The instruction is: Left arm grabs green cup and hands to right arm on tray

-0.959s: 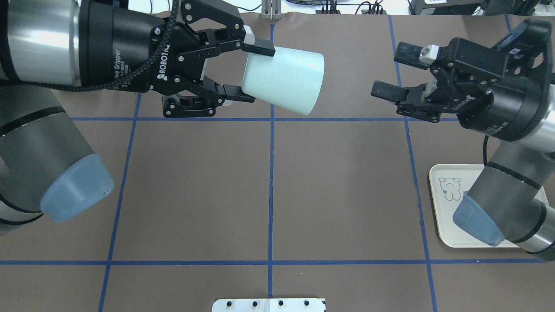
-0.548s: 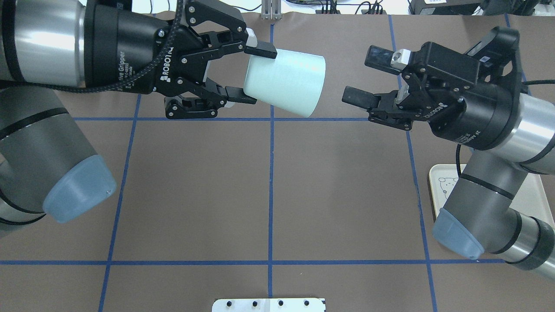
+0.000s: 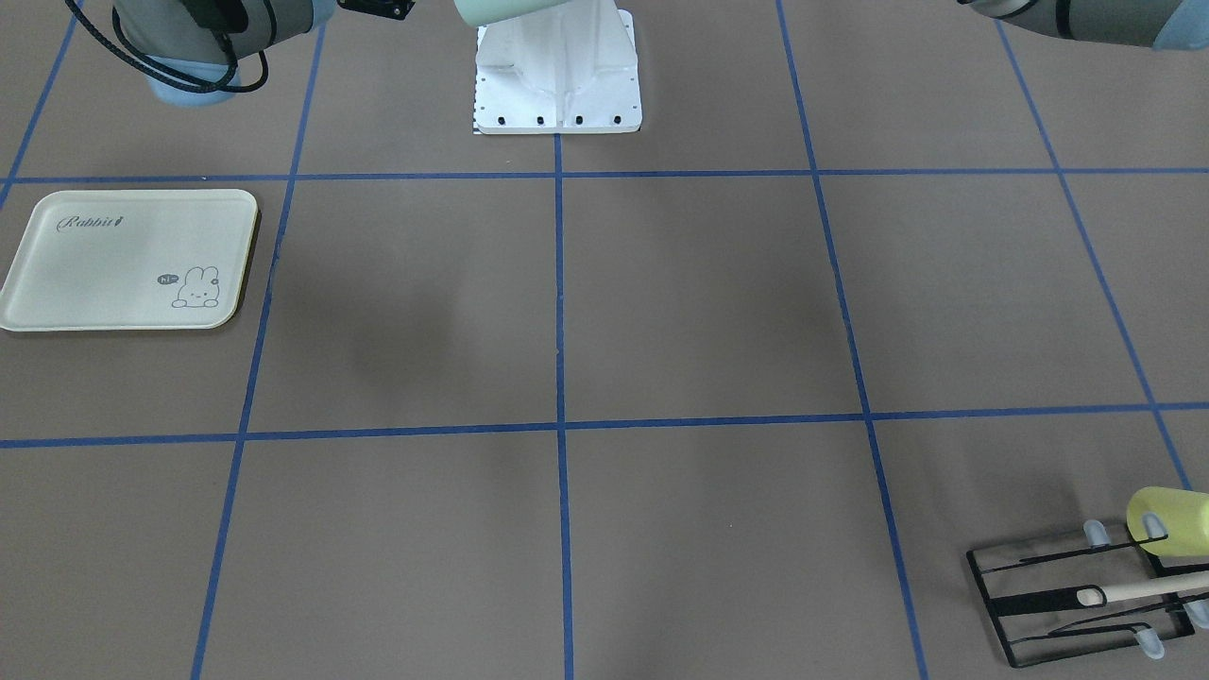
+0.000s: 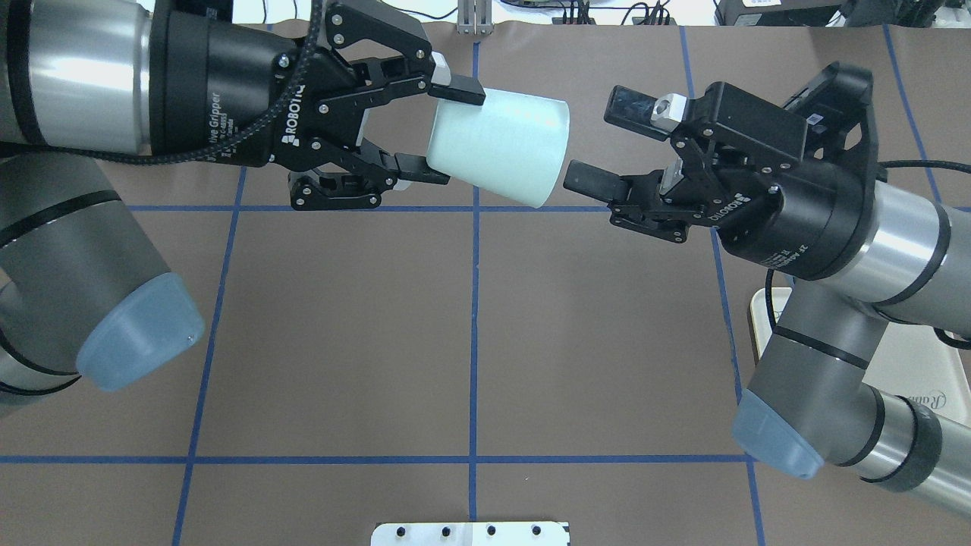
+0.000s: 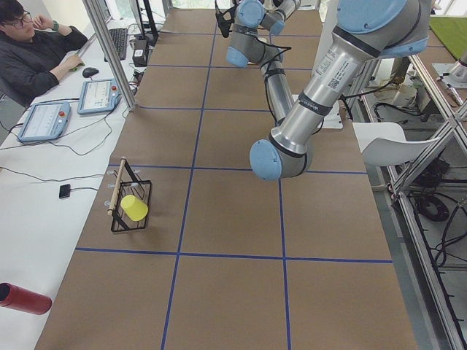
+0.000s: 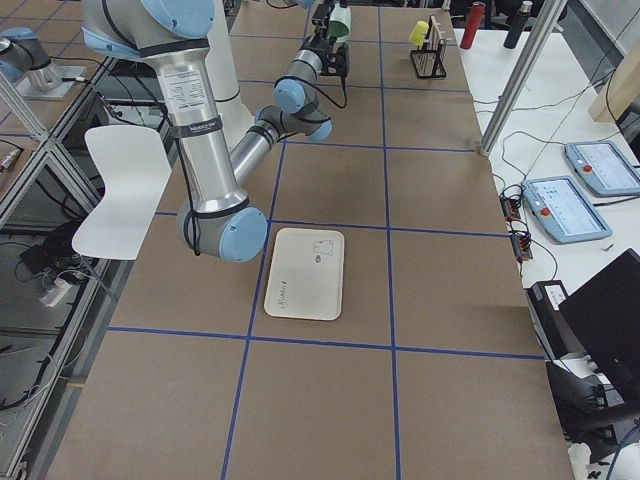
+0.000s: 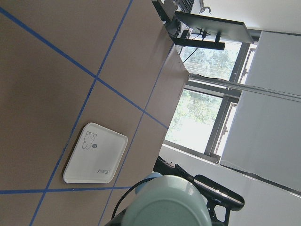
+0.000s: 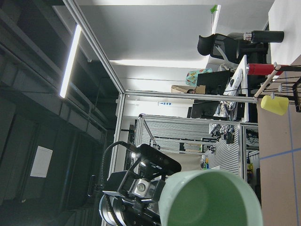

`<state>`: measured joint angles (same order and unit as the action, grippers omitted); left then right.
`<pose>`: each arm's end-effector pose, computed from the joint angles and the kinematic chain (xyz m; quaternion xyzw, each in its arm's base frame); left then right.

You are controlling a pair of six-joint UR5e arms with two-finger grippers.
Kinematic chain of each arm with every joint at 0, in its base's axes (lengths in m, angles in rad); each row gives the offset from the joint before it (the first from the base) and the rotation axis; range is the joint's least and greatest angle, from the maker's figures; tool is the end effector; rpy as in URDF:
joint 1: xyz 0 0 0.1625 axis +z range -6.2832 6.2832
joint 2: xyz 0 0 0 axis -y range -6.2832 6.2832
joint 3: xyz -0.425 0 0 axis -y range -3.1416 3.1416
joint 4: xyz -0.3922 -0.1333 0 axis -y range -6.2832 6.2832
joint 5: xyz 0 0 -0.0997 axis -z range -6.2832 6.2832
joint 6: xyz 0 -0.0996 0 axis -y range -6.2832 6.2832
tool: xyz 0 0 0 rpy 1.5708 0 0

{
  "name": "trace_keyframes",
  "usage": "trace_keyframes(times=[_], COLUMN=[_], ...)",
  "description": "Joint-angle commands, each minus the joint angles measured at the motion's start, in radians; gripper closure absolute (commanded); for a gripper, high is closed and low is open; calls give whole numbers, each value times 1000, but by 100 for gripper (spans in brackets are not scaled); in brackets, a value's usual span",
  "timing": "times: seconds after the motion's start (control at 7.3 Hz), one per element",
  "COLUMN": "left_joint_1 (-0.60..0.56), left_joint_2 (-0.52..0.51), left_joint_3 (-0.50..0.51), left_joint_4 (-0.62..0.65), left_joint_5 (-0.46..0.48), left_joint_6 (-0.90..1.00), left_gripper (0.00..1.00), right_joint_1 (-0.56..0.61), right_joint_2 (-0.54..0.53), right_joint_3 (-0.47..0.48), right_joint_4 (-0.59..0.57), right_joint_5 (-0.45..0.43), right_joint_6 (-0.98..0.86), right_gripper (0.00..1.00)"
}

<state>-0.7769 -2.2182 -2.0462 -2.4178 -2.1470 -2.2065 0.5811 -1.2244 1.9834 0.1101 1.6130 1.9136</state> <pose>0.2758 -0.3820 0.0237 -0.1004 0.8080 -0.1640 0.5570 -0.2776 -0.3368 0.1520 0.1044 -0.9331 0.1354 0.3164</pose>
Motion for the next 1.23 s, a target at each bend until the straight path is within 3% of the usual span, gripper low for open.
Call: trace_keyframes(times=[0.0, 0.27, 0.68, 1.1], left_joint_1=[21, 22, 22, 24], left_joint_2=[0, -2, 2, 9], left_joint_3=[-8, -18, -23, -28], left_joint_4=[-1, -4, -10, -24], left_joint_5=[-2, -4, -5, -7], left_joint_6=[2, -4, -4, -4], left_gripper=[88, 88, 88, 88], right_joint_1=[-21, -30, -30, -30], right_joint_2=[8, 8, 8, 9], right_joint_3=[-3, 2, 5, 5], right_joint_4=[6, 8, 8, 8], right_joint_5=[-24, -50, -50, -50], right_joint_6=[-14, -15, -15, -15], right_gripper=[3, 7, 26, 36])
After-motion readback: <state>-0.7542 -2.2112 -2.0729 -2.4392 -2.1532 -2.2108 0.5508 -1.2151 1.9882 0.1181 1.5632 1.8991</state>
